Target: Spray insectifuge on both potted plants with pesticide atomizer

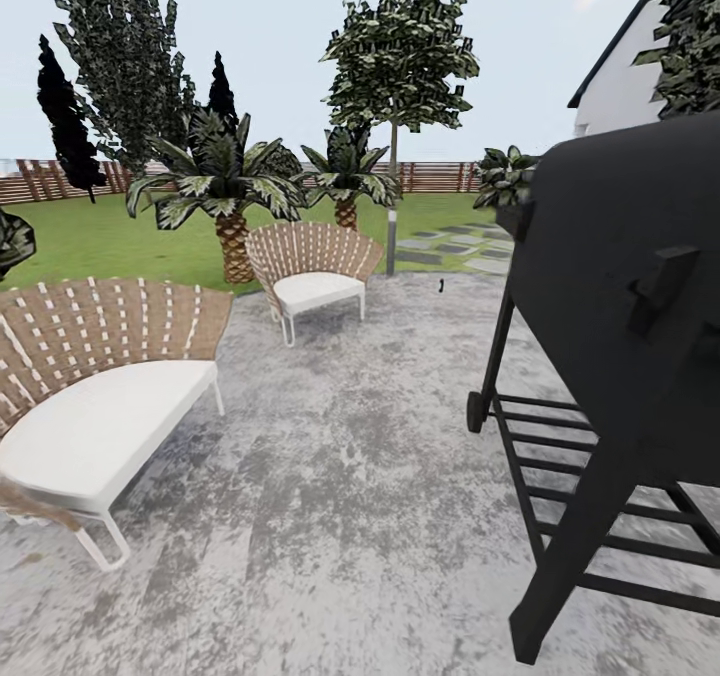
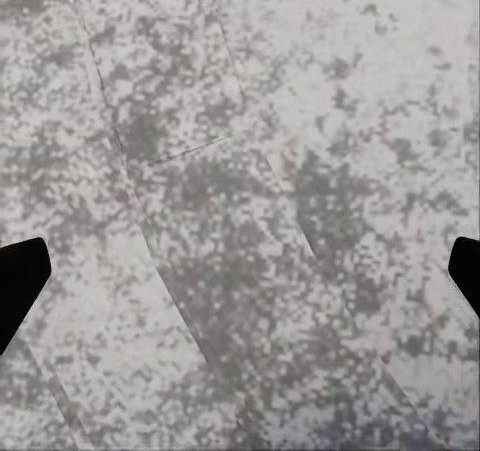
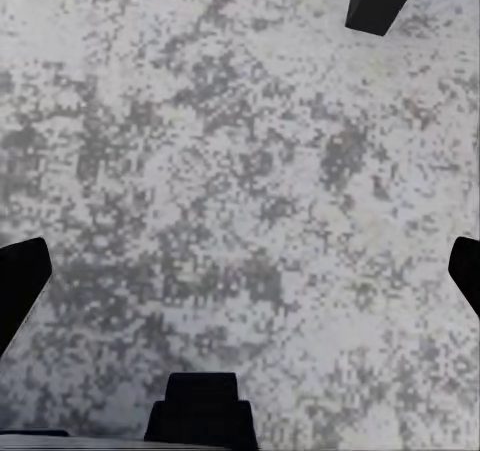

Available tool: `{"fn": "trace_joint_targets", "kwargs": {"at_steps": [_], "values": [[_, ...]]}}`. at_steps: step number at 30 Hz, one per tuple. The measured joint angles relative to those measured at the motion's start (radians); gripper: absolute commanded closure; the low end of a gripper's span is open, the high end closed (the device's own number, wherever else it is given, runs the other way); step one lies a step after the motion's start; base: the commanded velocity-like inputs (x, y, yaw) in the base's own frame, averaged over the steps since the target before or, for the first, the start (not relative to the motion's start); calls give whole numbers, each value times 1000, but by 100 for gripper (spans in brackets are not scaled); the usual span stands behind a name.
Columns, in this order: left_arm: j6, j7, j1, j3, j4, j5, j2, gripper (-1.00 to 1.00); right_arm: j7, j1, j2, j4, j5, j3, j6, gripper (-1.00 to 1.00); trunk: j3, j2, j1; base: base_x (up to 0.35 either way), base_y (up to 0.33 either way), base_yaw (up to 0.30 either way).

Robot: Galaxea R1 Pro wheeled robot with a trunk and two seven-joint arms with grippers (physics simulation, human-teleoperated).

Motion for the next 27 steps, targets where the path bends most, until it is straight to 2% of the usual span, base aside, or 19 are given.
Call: {"fn": "trace_joint_targets", "kwargs": {"at_steps": [13,27], "values": [[0,0,0,0,0,1,0,-100,-3,0,-1,-2,-4,-4,0,-100,0,0,0,333,6,0],[0,0,1,1,0,2,0,-100,-4,0,-1,-7,-6,-6,2,-100,0,0,0,333,96,0]]}}
